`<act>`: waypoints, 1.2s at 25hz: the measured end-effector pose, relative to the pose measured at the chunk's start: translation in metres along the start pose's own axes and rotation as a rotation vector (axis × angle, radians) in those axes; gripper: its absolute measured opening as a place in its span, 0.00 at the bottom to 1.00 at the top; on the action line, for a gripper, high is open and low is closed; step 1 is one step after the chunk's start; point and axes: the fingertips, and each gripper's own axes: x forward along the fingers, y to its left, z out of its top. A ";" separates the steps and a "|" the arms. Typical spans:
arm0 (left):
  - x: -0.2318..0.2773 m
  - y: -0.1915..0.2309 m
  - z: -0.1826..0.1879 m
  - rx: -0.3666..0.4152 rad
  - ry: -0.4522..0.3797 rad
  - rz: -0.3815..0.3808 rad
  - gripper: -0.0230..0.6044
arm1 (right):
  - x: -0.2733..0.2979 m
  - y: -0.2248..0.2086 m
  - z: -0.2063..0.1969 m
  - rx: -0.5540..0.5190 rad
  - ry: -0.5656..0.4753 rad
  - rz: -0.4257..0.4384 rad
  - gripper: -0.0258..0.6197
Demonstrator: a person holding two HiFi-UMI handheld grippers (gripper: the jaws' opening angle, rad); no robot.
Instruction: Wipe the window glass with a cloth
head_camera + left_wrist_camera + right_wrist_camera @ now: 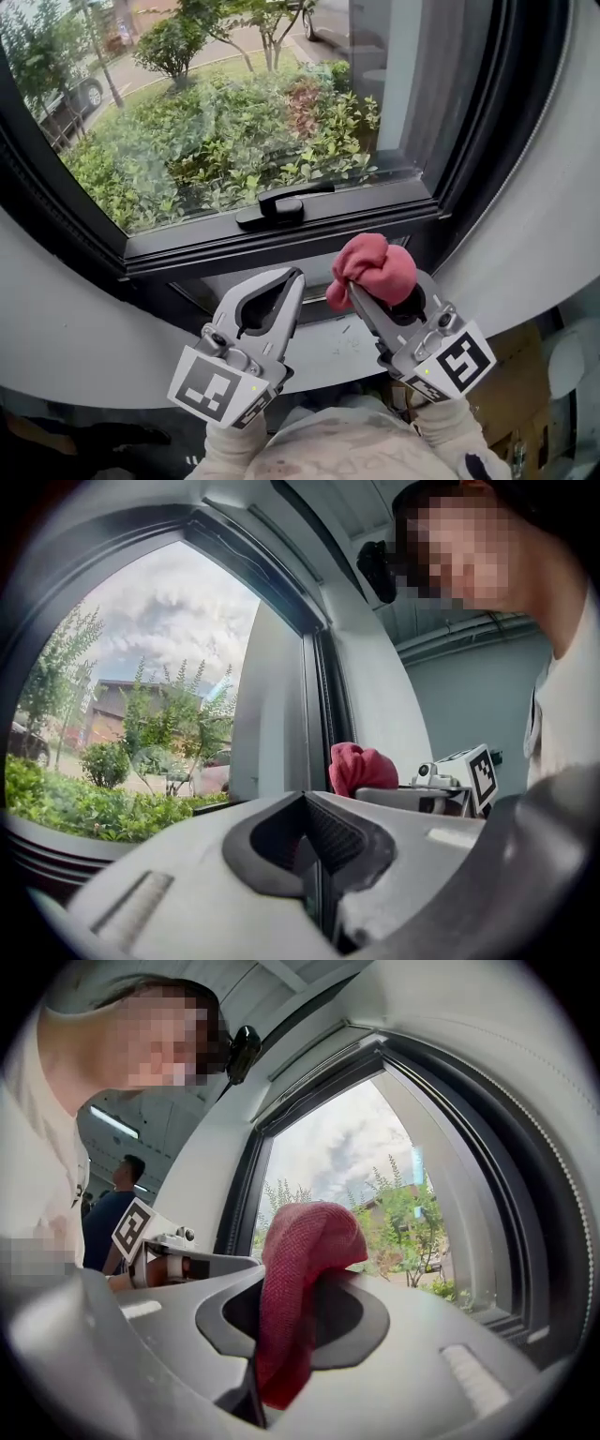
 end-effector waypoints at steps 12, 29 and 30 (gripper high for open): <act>-0.029 0.000 0.004 -0.010 -0.022 0.025 0.04 | 0.023 0.044 -0.002 0.059 0.000 0.090 0.21; -0.039 0.006 0.006 -0.011 -0.033 0.050 0.04 | 0.032 0.059 -0.002 0.077 -0.011 0.141 0.21; -0.039 0.006 0.006 -0.010 -0.033 0.050 0.04 | 0.032 0.060 -0.002 0.077 -0.012 0.142 0.21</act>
